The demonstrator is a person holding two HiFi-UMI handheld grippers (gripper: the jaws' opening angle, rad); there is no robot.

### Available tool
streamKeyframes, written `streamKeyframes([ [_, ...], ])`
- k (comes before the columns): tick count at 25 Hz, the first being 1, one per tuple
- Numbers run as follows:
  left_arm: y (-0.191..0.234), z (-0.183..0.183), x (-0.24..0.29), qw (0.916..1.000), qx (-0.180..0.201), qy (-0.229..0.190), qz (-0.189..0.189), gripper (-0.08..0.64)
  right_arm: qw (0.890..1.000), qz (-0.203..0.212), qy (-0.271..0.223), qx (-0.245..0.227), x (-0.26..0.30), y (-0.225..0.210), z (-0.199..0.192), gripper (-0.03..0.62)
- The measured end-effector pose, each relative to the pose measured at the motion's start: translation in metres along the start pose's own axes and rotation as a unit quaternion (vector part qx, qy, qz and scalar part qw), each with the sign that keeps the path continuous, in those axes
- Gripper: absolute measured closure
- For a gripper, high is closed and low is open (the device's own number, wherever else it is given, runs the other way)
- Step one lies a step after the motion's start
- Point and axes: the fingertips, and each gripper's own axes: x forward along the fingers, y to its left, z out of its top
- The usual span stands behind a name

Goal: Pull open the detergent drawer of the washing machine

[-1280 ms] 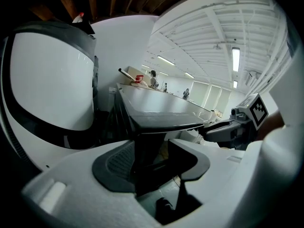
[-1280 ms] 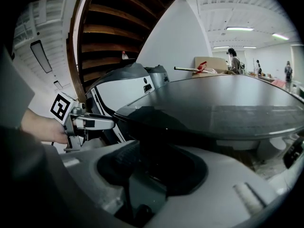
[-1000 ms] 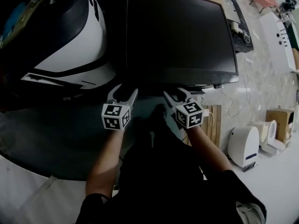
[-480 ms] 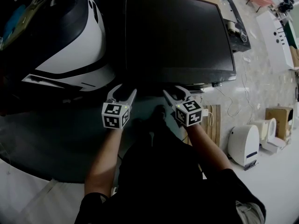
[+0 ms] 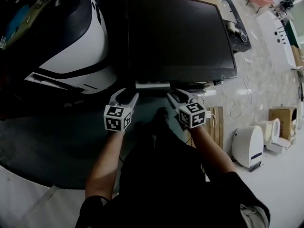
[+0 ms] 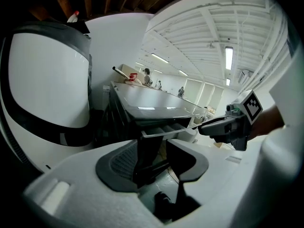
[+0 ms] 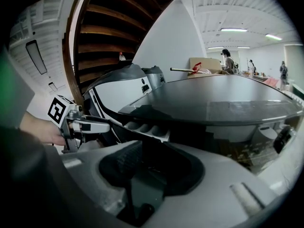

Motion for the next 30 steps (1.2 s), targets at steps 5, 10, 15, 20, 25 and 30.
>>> streamKeyframes([
  [5,-0.004,0.000,-0.007,0.9997,0.023,-0.003,-0.004,0.367,1.000,-0.009,0.010,-0.001,-0.007,0.005,-0.010,0.457],
  [10,-0.013,-0.007,-0.015,0.9993,0.030,0.005,-0.020,0.370,1.000,-0.012,0.009,-0.005,-0.016,0.011,-0.019,0.460],
  [15,-0.022,-0.018,-0.028,0.9993,0.026,0.009,-0.025,0.374,1.000,-0.009,0.012,-0.002,-0.027,0.020,-0.032,0.476],
  [20,-0.029,-0.024,-0.037,0.9995,0.019,0.012,-0.023,0.376,1.000,-0.005,0.021,-0.005,-0.035,0.028,-0.038,0.476],
  [25,-0.039,-0.036,-0.049,0.9998,0.012,0.014,-0.011,0.376,1.000,0.010,0.026,-0.007,-0.047,0.035,-0.051,0.476],
  [30,-0.054,-0.049,-0.064,0.9998,0.003,0.019,0.001,0.376,0.999,0.025,0.040,-0.015,-0.064,0.046,-0.066,0.476],
])
